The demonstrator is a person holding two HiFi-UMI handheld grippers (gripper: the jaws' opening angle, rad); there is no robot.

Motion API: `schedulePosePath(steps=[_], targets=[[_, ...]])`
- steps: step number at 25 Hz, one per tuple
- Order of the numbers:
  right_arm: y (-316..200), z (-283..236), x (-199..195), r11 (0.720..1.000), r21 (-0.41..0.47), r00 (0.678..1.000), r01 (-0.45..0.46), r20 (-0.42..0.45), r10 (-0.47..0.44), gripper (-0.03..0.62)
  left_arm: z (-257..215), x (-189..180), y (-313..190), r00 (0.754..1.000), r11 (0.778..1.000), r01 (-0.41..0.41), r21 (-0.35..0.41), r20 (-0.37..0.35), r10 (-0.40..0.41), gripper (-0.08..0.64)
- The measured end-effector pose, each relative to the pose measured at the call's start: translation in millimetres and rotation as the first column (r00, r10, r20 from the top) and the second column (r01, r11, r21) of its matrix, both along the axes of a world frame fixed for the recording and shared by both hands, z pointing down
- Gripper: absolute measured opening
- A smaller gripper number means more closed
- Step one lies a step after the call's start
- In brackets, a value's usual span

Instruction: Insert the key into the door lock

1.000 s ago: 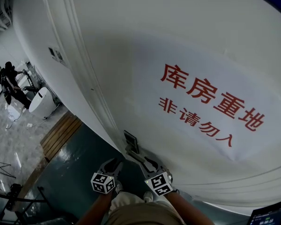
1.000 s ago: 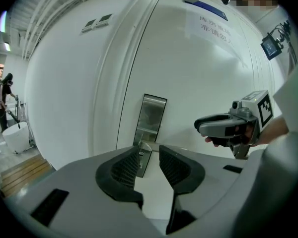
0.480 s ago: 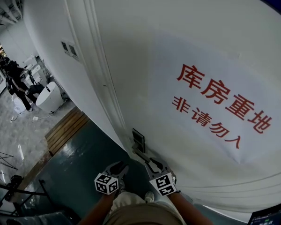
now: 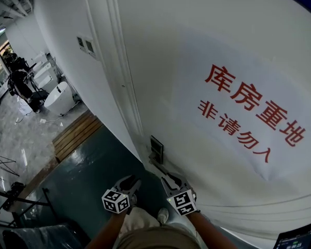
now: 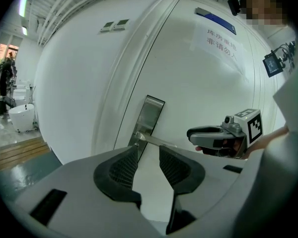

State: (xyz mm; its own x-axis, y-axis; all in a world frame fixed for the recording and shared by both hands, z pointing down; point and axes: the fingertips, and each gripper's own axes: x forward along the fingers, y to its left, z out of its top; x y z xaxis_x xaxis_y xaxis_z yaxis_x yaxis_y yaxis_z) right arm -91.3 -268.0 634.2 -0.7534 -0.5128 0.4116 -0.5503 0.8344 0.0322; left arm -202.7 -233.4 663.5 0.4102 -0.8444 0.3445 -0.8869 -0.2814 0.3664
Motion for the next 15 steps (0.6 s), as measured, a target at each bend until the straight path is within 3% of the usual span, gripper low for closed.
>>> schedulePosePath(steps=[7,15], targets=[[10,0,-5,1.0,0.001,1.0,0.029,-0.007,-0.029,0.092,1,-10,30,0.999,0.999,0.049,-0.002,-0.016,-0.049,0.132],[31,-14,-28,0.997,0.035,0.997,0.073,0.002,-0.073,0.092,4,-54,66,0.99,0.991,0.136,0.004,-0.039,-0.136,0.132]])
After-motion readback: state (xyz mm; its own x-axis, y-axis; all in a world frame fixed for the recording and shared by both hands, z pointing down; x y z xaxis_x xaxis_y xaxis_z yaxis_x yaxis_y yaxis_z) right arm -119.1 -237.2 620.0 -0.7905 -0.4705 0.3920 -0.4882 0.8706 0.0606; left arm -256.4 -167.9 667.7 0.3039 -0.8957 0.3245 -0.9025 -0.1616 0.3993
